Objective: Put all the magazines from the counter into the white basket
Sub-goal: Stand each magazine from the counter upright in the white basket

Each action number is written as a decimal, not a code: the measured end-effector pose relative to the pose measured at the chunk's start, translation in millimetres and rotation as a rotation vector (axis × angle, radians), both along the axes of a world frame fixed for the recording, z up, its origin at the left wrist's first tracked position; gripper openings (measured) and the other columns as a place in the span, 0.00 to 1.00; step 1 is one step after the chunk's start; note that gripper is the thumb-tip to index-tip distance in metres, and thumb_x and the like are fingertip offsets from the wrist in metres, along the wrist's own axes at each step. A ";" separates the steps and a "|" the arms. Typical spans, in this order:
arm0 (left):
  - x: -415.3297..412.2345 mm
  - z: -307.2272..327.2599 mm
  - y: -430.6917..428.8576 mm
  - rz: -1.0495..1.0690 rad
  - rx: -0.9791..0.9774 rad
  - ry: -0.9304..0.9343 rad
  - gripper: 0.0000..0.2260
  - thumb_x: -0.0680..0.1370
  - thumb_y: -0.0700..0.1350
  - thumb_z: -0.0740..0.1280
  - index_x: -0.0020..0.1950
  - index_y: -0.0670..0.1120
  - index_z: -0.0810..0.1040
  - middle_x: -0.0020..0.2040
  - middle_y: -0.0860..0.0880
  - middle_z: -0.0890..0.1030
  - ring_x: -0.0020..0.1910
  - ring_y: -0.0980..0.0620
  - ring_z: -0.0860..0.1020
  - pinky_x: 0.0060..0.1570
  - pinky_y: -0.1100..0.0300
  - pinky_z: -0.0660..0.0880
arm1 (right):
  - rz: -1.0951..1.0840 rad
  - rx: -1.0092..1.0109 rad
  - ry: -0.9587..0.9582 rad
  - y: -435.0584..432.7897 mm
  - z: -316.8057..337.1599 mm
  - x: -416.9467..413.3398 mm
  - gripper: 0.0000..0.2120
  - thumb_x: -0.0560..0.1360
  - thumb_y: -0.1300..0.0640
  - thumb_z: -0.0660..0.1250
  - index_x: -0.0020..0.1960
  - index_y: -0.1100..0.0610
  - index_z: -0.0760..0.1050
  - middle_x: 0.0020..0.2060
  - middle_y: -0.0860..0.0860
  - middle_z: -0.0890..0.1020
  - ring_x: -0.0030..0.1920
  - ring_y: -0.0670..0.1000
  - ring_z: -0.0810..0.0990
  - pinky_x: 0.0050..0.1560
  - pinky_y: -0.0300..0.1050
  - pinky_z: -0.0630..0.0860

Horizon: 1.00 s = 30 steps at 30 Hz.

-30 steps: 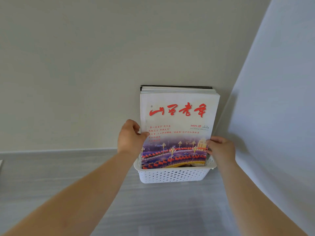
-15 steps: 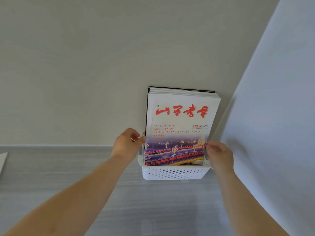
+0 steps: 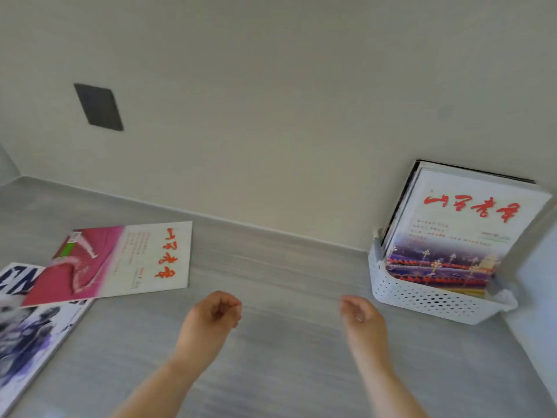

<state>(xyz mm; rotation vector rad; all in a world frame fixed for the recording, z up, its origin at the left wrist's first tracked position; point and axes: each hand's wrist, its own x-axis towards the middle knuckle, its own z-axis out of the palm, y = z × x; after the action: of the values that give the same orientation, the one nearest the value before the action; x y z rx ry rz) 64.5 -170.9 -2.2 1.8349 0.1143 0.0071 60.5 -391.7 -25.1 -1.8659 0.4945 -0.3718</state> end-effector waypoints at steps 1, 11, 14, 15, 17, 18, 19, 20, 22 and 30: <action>-2.9 -2.6 21.1 0.032 0.025 0.011 0.15 0.72 0.31 0.64 0.30 0.48 0.74 0.24 0.53 0.77 0.23 0.62 0.75 0.26 0.77 0.68 | 0.042 -0.012 0.015 24.2 -9.4 0.4 0.05 0.72 0.68 0.64 0.46 0.65 0.78 0.40 0.55 0.79 0.45 0.53 0.76 0.37 0.19 0.65; 0.5 -33.6 214.1 0.187 0.427 0.147 0.11 0.74 0.37 0.64 0.35 0.52 0.74 0.39 0.46 0.81 0.40 0.47 0.76 0.41 0.61 0.68 | 0.405 -0.460 0.113 191.8 -69.0 6.0 0.21 0.72 0.58 0.67 0.62 0.63 0.70 0.64 0.60 0.73 0.67 0.56 0.69 0.67 0.43 0.59; 22.5 -38.8 251.3 0.098 0.707 0.147 0.11 0.75 0.43 0.63 0.56 0.46 0.77 0.58 0.45 0.79 0.54 0.46 0.77 0.53 0.57 0.72 | 0.435 -0.697 0.173 206.0 -74.0 3.8 0.22 0.70 0.55 0.68 0.62 0.62 0.72 0.65 0.60 0.72 0.68 0.58 0.68 0.70 0.41 0.50; 30.5 -41.1 260.1 0.004 0.838 0.166 0.16 0.75 0.46 0.63 0.63 0.47 0.72 0.63 0.47 0.74 0.60 0.47 0.74 0.58 0.55 0.71 | 0.418 -0.766 0.169 207.5 -74.1 2.5 0.20 0.69 0.54 0.69 0.56 0.63 0.76 0.60 0.62 0.77 0.62 0.61 0.74 0.69 0.38 0.47; 47.2 -46.1 271.6 -0.170 1.036 0.207 0.25 0.75 0.51 0.62 0.71 0.49 0.59 0.72 0.49 0.63 0.70 0.48 0.64 0.68 0.52 0.62 | 0.406 -0.879 0.146 214.4 -70.2 1.4 0.22 0.73 0.46 0.58 0.44 0.63 0.82 0.47 0.62 0.84 0.47 0.62 0.83 0.68 0.31 0.41; 55.4 -49.6 274.4 -0.229 1.092 0.217 0.28 0.76 0.53 0.61 0.72 0.50 0.54 0.74 0.49 0.59 0.72 0.48 0.59 0.71 0.52 0.58 | 0.387 -0.901 0.101 215.5 -72.9 1.9 0.30 0.76 0.43 0.48 0.42 0.62 0.82 0.44 0.61 0.85 0.46 0.61 0.83 0.68 0.30 0.40; 63.2 -53.4 275.5 -0.274 1.137 0.211 0.30 0.76 0.55 0.60 0.73 0.50 0.51 0.75 0.50 0.55 0.73 0.49 0.56 0.72 0.52 0.55 | 0.380 -0.901 0.068 217.4 -73.4 1.5 0.37 0.77 0.41 0.40 0.41 0.62 0.82 0.43 0.60 0.85 0.49 0.59 0.80 0.68 0.30 0.39; 70.3 -56.9 276.2 -0.314 1.189 0.207 0.30 0.76 0.56 0.58 0.73 0.49 0.49 0.76 0.50 0.53 0.74 0.49 0.54 0.72 0.53 0.54 | 0.370 -0.908 0.021 218.8 -72.8 1.2 0.40 0.76 0.40 0.37 0.41 0.62 0.82 0.43 0.61 0.85 0.52 0.58 0.75 0.68 0.29 0.39; 83.6 -64.6 276.0 -0.339 1.278 0.197 0.29 0.77 0.58 0.54 0.73 0.48 0.49 0.76 0.50 0.54 0.75 0.49 0.53 0.72 0.53 0.55 | 0.406 -0.882 0.016 220.5 -71.4 0.2 0.41 0.76 0.39 0.36 0.41 0.62 0.82 0.43 0.61 0.85 0.52 0.54 0.68 0.68 0.29 0.40; 110.5 -51.3 263.9 -0.601 1.674 -0.094 0.13 0.75 0.35 0.59 0.59 0.37 0.70 0.58 0.41 0.77 0.53 0.43 0.79 0.47 0.53 0.78 | 0.331 -0.958 0.012 221.1 -81.8 10.6 0.40 0.76 0.40 0.37 0.39 0.61 0.82 0.41 0.60 0.85 0.50 0.53 0.68 0.69 0.30 0.42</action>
<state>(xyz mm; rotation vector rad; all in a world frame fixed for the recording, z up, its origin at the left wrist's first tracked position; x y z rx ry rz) 175.0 93.0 -53.5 3.4433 -0.7362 -0.3194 71.0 -170.5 -107.0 -2.8187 -0.0320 -0.4063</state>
